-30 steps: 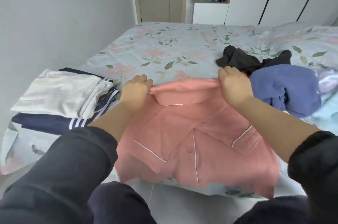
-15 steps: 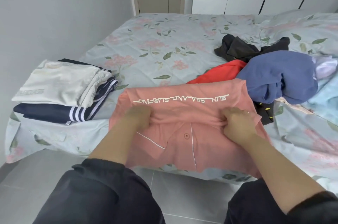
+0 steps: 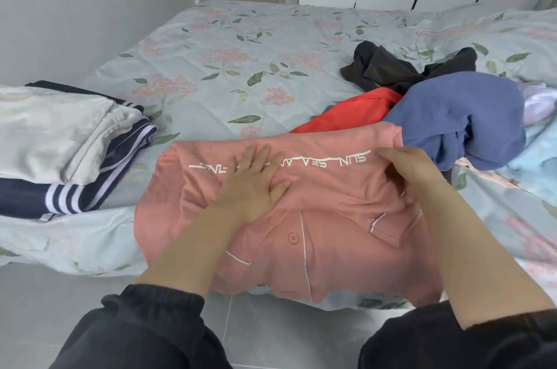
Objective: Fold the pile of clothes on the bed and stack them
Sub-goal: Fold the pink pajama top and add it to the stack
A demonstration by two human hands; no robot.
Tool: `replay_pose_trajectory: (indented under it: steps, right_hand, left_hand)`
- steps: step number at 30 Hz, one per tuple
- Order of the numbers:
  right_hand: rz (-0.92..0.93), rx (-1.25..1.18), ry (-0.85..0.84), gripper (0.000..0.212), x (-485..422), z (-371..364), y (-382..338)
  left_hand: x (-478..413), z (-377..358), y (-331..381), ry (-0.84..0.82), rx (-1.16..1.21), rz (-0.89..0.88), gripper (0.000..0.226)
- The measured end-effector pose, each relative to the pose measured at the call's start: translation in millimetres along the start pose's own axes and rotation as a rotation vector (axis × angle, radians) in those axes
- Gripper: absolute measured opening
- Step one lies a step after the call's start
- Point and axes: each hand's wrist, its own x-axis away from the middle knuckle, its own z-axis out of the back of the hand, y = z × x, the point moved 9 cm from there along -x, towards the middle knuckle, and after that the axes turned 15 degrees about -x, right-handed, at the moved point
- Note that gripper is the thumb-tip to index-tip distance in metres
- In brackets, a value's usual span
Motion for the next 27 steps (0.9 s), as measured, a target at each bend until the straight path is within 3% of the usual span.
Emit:
replay_pose_trajectory:
  steps: [3,6,8,11,15,17,19,22,24,27]
  right_hand:
    - [0.035,-0.097,0.015,0.035,-5.8,-0.5,-3.1]
    - [0.176,0.084,0.216,0.043,-4.4,13.9,-14.2]
    - [0.225,0.154,0.256,0.044,-4.6,15.3,-14.3]
    - [0.233,0.183,0.282,0.045,-4.5,13.8,-12.2]
    - [0.141,0.120,0.313,0.062,-7.0,18.7,-13.8]
    - [-0.009,-0.137,0.220,0.063,-15.3,19.2,-2.6]
    - [-0.184,-0.281,0.014,0.061,-12.4,12.2,6.9]
    - [-0.238,-0.087,-0.317,0.046,1.6,5.6,9.4]
    - [-0.249,0.003,-0.452,0.045,12.5,4.5,13.3]
    - [-0.230,0.190,-0.377,0.015,16.7,15.0,17.4]
  left_hand:
    - [-2.6,-3.8,0.5,0.003,-0.030,-0.041,0.070]
    - [-3.5,-4.6,0.2,0.014,-0.024,-0.066,0.070]
    - [-1.7,-4.8,1.0,0.023,-0.033,-0.074,0.070]
    - [0.7,-3.6,1.3,0.042,-0.039,-0.073,0.072]
    - [2.7,-2.0,1.1,0.069,-0.040,-0.066,0.072]
    - [3.3,-1.1,0.5,0.080,-0.031,-0.060,0.072]
    - [3.4,-1.0,-0.8,0.083,-0.015,-0.053,0.070]
    - [3.1,-1.0,-2.2,0.091,0.005,-0.041,0.067]
    - [2.0,-1.7,-3.0,0.086,0.027,-0.037,0.065]
    - [0.7,-2.2,-3.9,0.073,0.043,-0.034,0.064]
